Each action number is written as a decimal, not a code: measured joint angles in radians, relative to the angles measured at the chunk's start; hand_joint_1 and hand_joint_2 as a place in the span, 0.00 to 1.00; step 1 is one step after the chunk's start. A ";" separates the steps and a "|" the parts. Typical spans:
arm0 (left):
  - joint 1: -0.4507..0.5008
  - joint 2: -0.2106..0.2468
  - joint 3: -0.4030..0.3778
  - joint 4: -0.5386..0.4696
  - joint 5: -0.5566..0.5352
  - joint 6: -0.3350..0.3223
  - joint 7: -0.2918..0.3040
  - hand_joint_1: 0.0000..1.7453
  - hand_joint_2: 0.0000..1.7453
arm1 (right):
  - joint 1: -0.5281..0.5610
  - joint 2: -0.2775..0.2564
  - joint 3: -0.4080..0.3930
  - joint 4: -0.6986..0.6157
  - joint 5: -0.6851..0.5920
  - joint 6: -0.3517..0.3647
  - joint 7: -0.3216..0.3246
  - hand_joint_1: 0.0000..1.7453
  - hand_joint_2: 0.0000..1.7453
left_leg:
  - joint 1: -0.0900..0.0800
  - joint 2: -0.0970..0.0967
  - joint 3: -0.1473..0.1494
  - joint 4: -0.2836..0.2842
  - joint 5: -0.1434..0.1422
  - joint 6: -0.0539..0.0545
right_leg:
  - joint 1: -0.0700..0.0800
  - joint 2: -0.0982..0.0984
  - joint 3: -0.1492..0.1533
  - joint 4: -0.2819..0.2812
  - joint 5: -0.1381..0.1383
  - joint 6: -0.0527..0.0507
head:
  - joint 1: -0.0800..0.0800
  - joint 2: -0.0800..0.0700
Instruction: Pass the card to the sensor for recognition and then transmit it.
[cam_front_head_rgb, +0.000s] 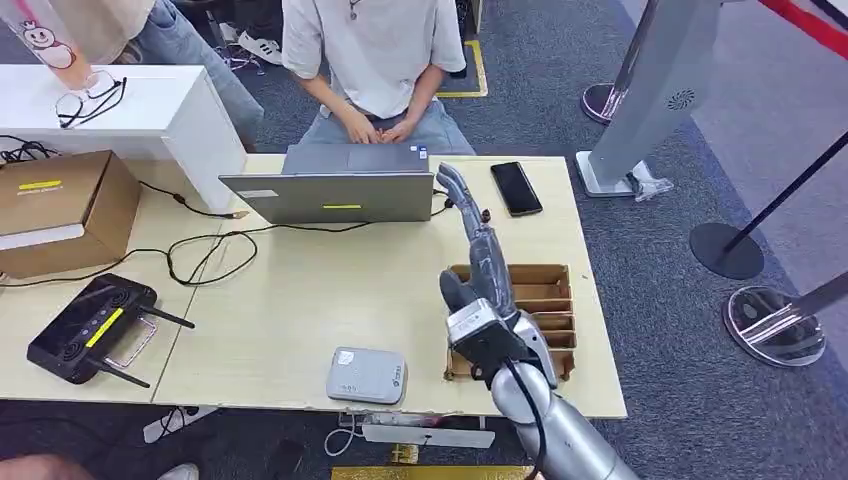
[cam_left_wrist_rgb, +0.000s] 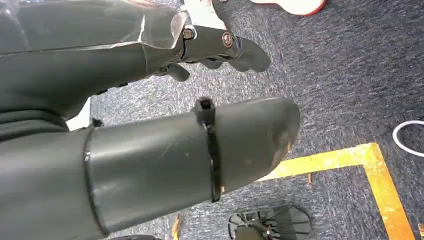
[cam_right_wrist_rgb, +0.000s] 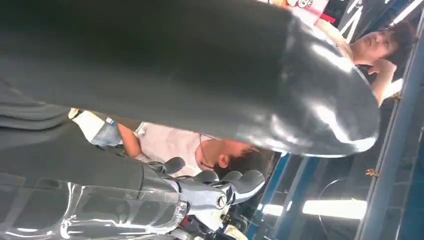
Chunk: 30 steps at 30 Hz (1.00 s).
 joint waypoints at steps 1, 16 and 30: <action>0.000 0.000 0.000 0.000 0.000 0.000 0.000 0.00 0.00 | 0.003 -0.001 0.000 -0.004 0.000 0.000 -0.001 0.00 0.00 | 0.000 0.000 0.000 0.000 0.000 0.000 | 0.000 0.000 0.000 0.000 0.000 0.000 | 0.000 0.000; 0.000 -0.001 -0.001 0.000 -0.008 0.001 0.000 0.00 0.00 | 0.017 -0.012 -0.003 -0.060 0.005 0.011 0.010 0.00 0.00 | 0.000 0.000 0.000 0.000 0.000 0.000 | 0.000 0.000 0.000 0.000 0.000 0.000 | 0.000 0.000; 0.018 0.000 0.005 0.000 0.058 0.039 -0.029 0.00 0.00 | -0.010 -0.012 0.019 -0.064 0.041 0.084 0.075 0.00 0.00 | 0.000 0.000 0.000 0.000 0.000 0.000 | 0.000 0.000 0.000 0.000 0.000 0.000 | 0.000 0.000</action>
